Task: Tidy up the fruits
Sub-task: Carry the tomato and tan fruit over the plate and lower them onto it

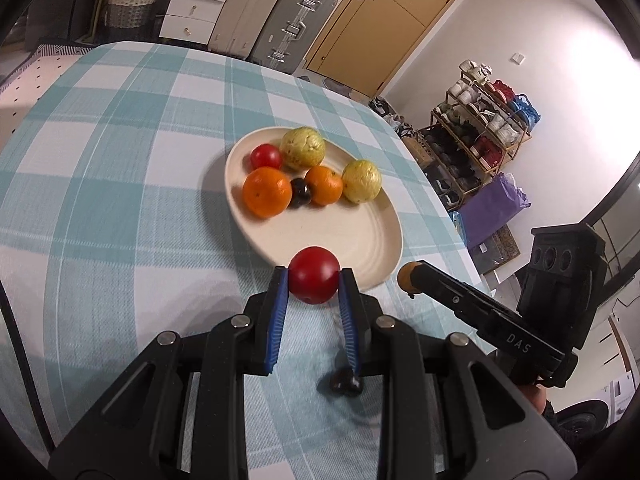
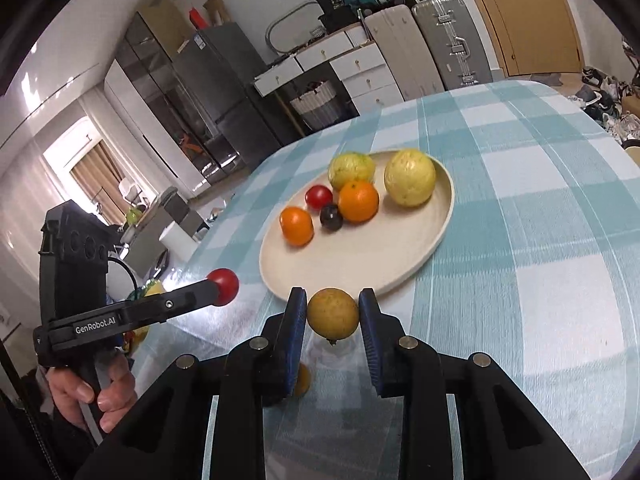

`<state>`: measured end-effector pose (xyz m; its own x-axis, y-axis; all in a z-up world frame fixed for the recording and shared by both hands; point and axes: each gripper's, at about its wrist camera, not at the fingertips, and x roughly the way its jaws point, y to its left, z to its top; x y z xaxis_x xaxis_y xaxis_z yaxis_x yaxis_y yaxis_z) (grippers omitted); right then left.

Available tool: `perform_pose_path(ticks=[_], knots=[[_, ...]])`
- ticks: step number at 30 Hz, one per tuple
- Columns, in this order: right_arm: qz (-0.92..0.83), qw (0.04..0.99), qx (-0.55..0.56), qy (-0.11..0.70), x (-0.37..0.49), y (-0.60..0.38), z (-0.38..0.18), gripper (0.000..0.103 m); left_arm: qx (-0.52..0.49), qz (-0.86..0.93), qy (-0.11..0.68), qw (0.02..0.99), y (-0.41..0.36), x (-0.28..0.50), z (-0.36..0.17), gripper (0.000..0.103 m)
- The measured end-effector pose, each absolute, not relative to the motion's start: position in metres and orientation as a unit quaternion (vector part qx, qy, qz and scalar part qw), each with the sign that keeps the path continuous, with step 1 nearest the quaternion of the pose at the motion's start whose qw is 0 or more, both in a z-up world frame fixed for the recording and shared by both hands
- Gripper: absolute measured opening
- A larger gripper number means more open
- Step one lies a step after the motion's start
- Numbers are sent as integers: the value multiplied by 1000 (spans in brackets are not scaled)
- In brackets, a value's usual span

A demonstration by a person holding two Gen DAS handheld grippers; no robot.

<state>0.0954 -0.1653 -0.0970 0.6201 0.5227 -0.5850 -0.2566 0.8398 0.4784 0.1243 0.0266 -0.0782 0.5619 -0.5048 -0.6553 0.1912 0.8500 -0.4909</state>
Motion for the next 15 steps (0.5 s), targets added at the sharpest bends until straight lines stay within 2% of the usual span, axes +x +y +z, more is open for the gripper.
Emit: perform_pose_path(ticks=[15], knots=[[223, 897, 165, 344, 155, -172, -61, 28, -189, -216, 439, 851, -10, 185, -81, 22]])
